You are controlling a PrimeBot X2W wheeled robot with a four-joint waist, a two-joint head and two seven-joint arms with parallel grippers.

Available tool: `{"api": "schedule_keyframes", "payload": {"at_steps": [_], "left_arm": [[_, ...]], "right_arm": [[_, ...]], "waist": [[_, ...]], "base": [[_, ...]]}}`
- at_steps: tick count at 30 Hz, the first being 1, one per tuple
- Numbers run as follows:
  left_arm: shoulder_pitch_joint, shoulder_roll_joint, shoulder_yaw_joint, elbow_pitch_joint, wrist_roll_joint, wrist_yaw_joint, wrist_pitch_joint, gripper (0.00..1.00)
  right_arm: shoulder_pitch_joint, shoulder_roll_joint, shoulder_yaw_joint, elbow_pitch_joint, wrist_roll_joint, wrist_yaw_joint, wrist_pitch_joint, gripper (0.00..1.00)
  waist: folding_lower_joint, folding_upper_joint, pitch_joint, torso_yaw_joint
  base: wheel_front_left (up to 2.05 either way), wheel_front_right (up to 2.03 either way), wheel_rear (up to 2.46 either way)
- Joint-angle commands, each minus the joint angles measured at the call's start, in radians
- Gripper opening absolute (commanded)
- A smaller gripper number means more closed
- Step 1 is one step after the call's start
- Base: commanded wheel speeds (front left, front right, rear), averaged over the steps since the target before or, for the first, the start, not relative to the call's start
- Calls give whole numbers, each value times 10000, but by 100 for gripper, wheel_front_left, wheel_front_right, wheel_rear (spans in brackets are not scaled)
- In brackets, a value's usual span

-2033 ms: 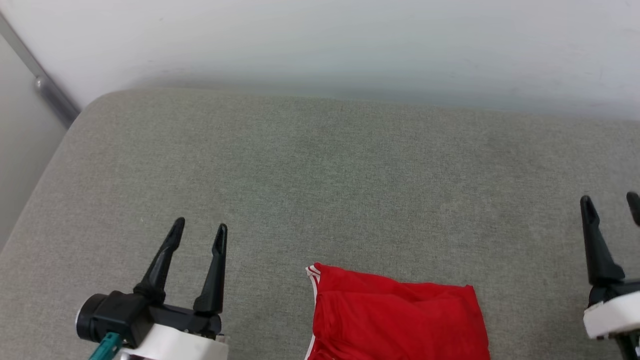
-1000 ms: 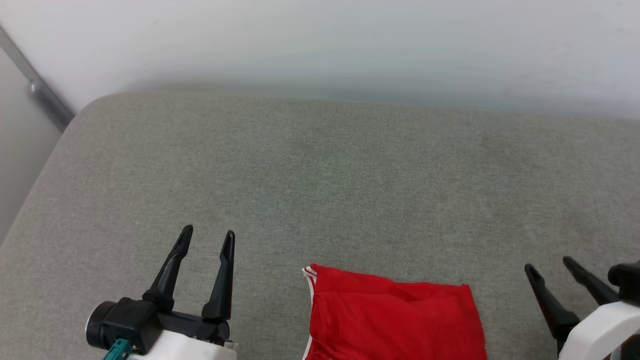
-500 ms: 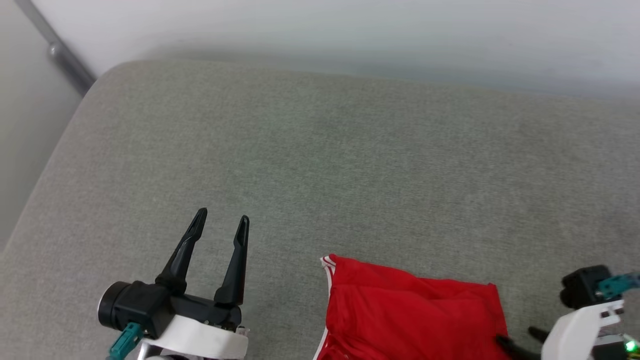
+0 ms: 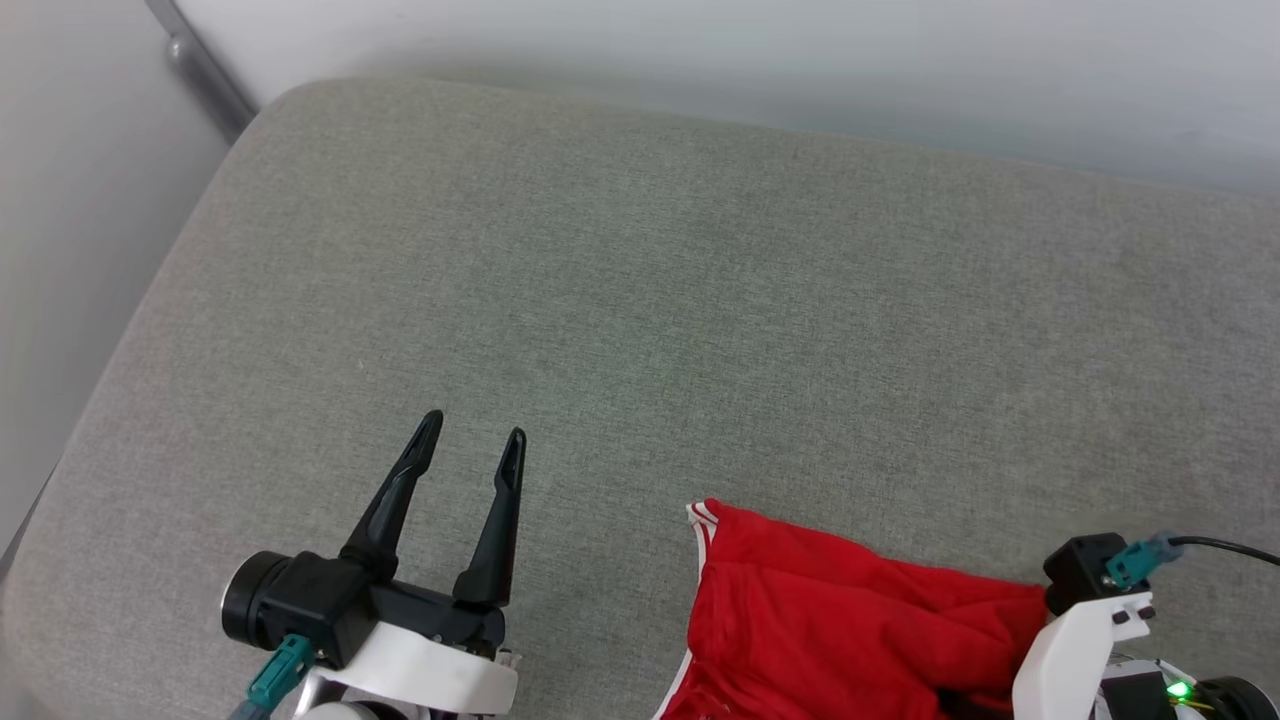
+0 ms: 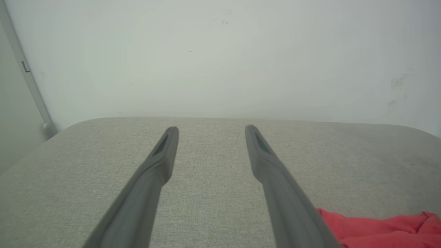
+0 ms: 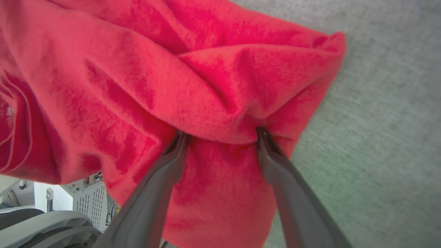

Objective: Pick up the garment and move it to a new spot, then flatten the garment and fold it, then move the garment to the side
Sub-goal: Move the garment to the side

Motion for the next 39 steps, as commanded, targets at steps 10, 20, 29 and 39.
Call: {"api": "schedule_keyframes", "payload": {"at_steps": [10,20,29,39], "left_arm": [[-48,-17,-53,82,185,8,-21,100],[9,-46,-40,-63,183,8,-19,100],[-1032,256,-888,-130,293,8,-19,100],[-2480,1022,-1368,-261,509,8,-19,100]], "right_arm": [[-474,-771,1023,1276,-378,-10,-1033,0],[-2366,-3693,3106,435,-1559,-7,-1992,0],[-4453,-6587,4532,312,-2158,-6,-2632,0],[-5666,-8126,3836,1705,-2186,-10,-4390,0]], "waist": [[0,-1,-240,-54],[0,-1,-199,-1544],[0,-1,735,-3671],[0,-1,2487,-5323]], "base": [[0,0,0],[0,0,0],[0,0,0],[0,0,0]]}}
